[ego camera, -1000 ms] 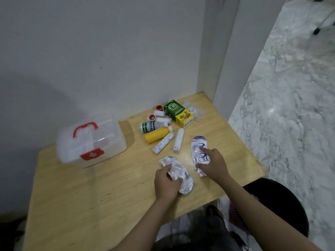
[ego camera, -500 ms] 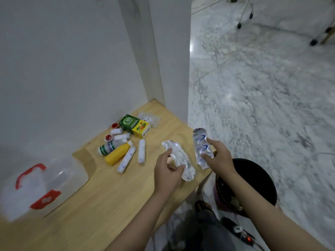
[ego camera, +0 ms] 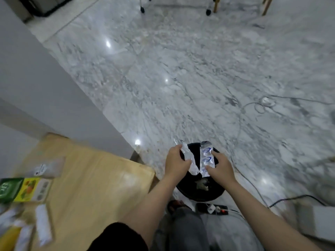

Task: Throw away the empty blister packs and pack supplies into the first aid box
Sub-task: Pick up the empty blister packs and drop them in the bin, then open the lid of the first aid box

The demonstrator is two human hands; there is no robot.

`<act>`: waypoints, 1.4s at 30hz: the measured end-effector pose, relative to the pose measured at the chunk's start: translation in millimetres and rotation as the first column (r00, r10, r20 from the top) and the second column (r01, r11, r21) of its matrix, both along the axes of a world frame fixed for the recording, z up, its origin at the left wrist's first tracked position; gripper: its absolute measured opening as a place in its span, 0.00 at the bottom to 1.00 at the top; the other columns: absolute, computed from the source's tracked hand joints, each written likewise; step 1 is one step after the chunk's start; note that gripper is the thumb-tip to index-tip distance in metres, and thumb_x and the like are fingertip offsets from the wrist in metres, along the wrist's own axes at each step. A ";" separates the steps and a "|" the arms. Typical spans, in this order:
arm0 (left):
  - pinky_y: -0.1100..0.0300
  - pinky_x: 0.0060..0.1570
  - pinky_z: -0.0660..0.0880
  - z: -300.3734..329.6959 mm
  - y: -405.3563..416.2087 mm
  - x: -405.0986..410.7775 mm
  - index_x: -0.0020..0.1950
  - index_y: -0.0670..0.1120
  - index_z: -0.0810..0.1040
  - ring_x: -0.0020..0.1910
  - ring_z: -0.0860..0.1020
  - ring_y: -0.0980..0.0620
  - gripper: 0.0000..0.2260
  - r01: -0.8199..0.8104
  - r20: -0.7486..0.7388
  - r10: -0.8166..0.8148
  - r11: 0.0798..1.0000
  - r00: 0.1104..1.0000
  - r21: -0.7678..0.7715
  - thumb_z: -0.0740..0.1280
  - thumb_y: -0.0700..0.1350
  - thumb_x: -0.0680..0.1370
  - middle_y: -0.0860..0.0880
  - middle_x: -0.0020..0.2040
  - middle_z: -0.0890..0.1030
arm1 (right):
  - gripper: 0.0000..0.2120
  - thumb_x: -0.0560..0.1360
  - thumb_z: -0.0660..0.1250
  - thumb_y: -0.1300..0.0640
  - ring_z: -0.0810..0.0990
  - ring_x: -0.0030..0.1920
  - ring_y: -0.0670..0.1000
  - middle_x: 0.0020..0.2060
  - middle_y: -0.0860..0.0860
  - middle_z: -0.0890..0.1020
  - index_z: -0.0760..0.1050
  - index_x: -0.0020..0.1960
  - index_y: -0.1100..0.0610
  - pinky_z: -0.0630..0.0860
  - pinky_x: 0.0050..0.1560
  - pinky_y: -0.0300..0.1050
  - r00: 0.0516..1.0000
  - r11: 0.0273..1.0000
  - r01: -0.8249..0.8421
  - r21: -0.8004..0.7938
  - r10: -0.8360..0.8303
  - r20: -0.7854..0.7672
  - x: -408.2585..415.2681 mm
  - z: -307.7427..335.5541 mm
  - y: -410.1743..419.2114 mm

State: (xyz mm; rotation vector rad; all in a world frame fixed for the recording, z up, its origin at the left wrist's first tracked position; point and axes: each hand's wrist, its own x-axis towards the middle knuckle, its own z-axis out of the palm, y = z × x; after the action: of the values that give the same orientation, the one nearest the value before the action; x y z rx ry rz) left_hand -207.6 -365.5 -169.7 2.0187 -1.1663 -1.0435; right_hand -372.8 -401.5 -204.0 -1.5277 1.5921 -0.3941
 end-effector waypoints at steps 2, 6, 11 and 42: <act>0.66 0.57 0.64 -34.8 -14.1 -11.0 0.73 0.43 0.65 0.68 0.69 0.48 0.29 0.040 0.007 -0.041 0.996 0.999 0.076 0.70 0.43 0.73 0.45 0.70 0.69 | 0.31 0.70 0.70 0.62 0.69 0.68 0.55 0.69 0.56 0.69 0.64 0.71 0.59 0.64 0.57 0.39 0.999 0.998 0.002 0.055 0.000 -0.035 -11.1 -32.9 -6.1; 0.66 0.51 0.66 -101.9 -34.1 -20.7 0.73 0.44 0.66 0.63 0.73 0.49 0.29 0.094 0.006 -0.097 0.982 0.995 0.165 0.70 0.42 0.74 0.45 0.67 0.73 | 0.31 0.73 0.68 0.61 0.67 0.70 0.55 0.71 0.55 0.67 0.62 0.73 0.57 0.67 0.62 0.43 0.997 0.993 -0.001 0.115 0.011 -0.080 -23.4 -94.0 -21.0; 0.55 0.59 0.70 -168.8 -38.0 -19.3 0.76 0.46 0.59 0.66 0.71 0.44 0.31 0.102 0.028 -0.120 0.924 0.992 0.369 0.68 0.44 0.76 0.44 0.71 0.68 | 0.37 0.74 0.68 0.55 0.56 0.76 0.54 0.77 0.53 0.56 0.52 0.77 0.55 0.66 0.70 0.50 0.976 0.968 -0.026 0.251 0.079 -0.203 -30.8 -155.4 -33.7; 0.60 0.54 0.73 41.7 184.3 -33.7 0.71 0.47 0.68 0.57 0.75 0.53 0.23 -0.320 0.116 0.518 0.673 0.848 -0.667 0.66 0.47 0.76 0.48 0.63 0.73 | 0.25 0.74 0.66 0.56 0.73 0.65 0.52 0.66 0.53 0.75 0.67 0.70 0.55 0.69 0.62 0.45 0.849 0.729 -0.316 -0.607 0.502 0.161 50.2 68.8 102.2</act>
State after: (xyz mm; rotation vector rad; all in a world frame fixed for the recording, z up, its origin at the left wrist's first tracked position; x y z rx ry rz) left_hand -241.3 -181.2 -128.0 1.7765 -0.9318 -0.0667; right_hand -322.5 -299.3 -135.2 -2.0843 0.8606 -0.8587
